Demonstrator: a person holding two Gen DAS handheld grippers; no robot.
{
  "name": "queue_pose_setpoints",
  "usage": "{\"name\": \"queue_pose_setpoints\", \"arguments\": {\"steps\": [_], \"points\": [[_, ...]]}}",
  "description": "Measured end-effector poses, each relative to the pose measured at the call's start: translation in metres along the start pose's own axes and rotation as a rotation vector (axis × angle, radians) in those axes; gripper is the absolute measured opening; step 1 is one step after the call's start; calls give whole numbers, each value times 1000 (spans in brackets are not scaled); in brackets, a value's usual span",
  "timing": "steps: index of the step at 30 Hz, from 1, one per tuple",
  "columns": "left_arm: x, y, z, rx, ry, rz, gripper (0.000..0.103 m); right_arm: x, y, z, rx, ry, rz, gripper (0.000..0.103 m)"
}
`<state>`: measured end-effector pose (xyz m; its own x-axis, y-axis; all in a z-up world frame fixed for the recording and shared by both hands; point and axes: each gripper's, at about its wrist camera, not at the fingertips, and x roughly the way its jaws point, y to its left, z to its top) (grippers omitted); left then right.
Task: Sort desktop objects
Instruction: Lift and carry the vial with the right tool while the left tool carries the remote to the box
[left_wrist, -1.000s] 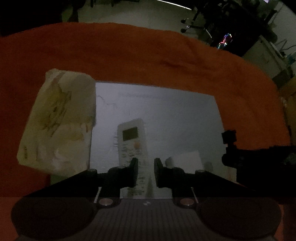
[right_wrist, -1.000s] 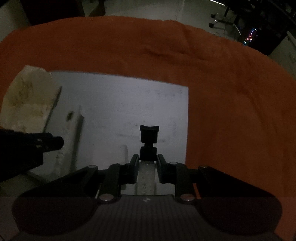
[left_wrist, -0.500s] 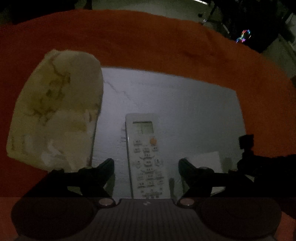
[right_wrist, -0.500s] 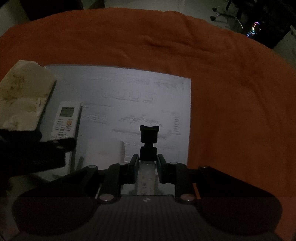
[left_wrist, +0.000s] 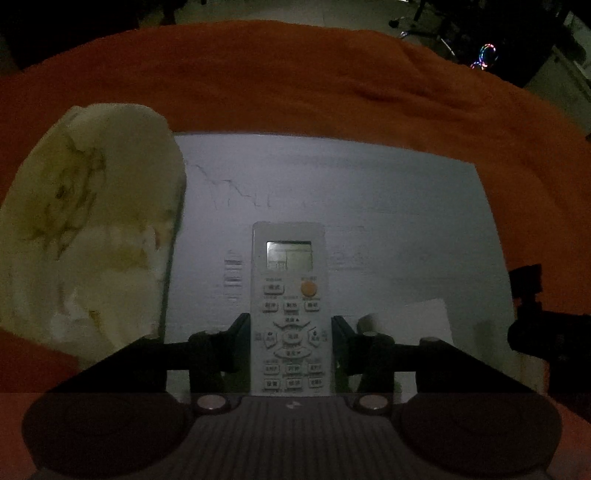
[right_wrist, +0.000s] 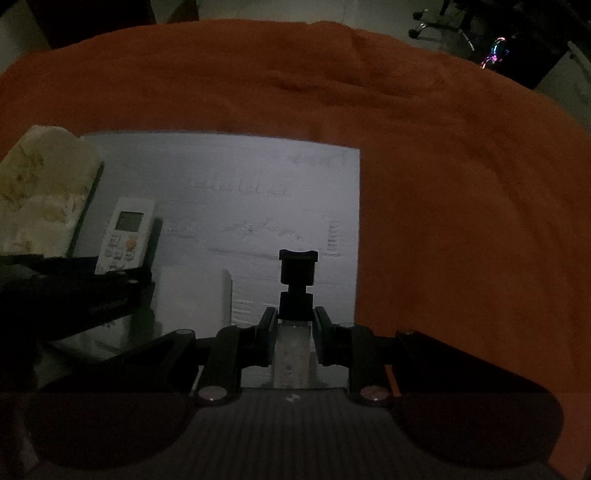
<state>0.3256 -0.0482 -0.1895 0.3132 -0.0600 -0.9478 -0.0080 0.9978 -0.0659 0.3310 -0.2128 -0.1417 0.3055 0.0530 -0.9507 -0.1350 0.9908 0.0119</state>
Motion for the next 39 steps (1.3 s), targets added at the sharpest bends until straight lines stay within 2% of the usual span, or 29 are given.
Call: {"name": "queue_pose_setpoints", "arguments": {"steps": [14,20,27,35,39], "points": [[-78,12,-12,11,-100,-35,40,-70,2,-13,63,-113,40,23],[-109,21,-32,14,-109,-48,40,-105,16,-31,42,-138,65,22],[-162,25,-53,54,-178,-70,40,-140,38,-66,-10,-168,85,23],[-197,31,-94,107,-191,-104,40,-150,59,-111,-87,-133,125,23],[-197,35,-123,133,-145,-112,40,-136,70,-130,-112,-74,139,23]]}}
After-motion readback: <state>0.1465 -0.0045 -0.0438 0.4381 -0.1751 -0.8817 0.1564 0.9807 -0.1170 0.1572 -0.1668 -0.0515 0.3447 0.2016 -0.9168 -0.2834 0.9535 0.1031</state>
